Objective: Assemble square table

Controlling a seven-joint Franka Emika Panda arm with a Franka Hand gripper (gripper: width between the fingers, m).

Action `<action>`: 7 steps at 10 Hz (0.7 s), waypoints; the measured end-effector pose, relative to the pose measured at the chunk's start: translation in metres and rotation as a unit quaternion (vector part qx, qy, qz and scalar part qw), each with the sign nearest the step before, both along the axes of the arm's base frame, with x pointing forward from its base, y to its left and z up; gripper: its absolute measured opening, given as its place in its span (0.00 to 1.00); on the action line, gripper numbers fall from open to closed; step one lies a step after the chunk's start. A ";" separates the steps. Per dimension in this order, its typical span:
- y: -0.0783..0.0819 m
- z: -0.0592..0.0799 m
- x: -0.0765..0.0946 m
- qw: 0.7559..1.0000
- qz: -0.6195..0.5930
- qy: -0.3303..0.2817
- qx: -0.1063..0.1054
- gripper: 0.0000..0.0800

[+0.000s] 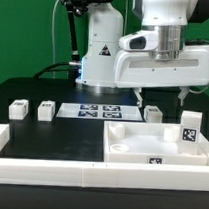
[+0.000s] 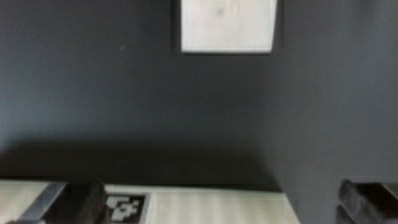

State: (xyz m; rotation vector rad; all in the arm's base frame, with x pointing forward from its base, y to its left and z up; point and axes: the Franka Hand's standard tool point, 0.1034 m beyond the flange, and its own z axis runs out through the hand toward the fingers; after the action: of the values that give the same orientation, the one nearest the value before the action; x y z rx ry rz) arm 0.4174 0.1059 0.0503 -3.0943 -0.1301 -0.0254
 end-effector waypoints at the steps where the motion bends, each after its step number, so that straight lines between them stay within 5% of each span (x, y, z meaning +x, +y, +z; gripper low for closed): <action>1: -0.001 -0.002 -0.004 1.000 0.000 0.002 -0.001 0.81; 5: -0.003 -0.001 -0.003 1.000 -0.002 0.014 0.001 0.81; 7: 0.004 0.000 -0.014 0.996 0.003 0.084 0.010 0.81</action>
Offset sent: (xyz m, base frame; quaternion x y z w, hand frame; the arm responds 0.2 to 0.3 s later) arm 0.0000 0.0000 0.0000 0.0000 0.0000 0.0000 1.0000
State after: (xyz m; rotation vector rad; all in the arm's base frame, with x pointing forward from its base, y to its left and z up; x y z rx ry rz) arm 0.4035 0.1097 0.0502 -3.0592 -0.1307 0.2312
